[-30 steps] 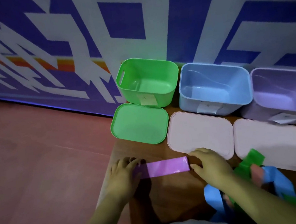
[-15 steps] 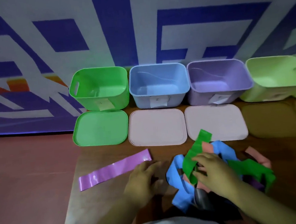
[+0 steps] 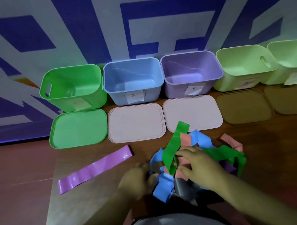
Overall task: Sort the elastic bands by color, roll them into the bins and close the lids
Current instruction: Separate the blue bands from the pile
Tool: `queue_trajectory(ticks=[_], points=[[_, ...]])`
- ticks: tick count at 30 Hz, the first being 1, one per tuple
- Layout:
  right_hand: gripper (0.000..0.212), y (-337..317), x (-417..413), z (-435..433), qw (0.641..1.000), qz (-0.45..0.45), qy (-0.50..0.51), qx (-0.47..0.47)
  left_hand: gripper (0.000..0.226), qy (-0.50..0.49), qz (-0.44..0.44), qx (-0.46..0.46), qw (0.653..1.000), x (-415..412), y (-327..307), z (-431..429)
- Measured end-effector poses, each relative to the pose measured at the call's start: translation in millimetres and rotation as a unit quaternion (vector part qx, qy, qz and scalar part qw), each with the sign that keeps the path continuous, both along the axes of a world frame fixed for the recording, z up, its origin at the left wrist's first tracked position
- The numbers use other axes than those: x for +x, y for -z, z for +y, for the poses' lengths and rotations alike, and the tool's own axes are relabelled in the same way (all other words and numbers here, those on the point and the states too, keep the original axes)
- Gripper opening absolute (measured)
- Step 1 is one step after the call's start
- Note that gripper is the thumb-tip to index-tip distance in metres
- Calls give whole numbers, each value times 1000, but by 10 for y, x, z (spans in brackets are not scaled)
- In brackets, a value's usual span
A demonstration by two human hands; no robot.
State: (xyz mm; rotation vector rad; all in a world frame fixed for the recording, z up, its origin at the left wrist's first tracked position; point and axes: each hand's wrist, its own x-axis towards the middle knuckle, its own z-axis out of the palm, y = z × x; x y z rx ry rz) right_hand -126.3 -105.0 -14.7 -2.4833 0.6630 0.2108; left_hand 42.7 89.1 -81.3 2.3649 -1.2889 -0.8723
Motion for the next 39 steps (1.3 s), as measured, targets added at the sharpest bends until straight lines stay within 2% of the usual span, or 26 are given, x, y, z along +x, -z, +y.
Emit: queue_trajectory(ticks=[4,9,13,15,20,22,27,31,33,36,39], points=[[47,-24,201,98,999,-20,-24,7,19,-92,-6,-55,994,-33,-116,143],[52,-56,551,261,995,-32,-68,66,30,-198,97,-137,966,-77,-417,341],[65,-69,747,481,980,26,-83,177,18,-271,170,-203,925,6,-686,478],[69,-14,780,621,973,42,-87,209,22,-318,223,-217,895,84,-747,558],[45,112,887,891,972,-17,-19,235,17,-374,244,-240,862,248,-825,741],[42,91,937,906,964,-29,-2,263,14,-392,219,-232,863,329,-822,828],[33,-99,1004,806,957,3,-35,289,16,-367,121,-191,902,530,-753,1060],[37,-239,1067,726,957,20,-72,280,26,-352,41,-189,916,628,-785,1085],[39,-275,1082,683,952,19,-55,301,29,-346,11,-201,916,723,-783,1105],[44,-312,1120,626,959,-7,-43,279,26,-313,3,-207,927,842,-777,1120],[39,-339,1163,573,964,-18,-18,264,21,-306,44,-187,933,893,-784,1119]])
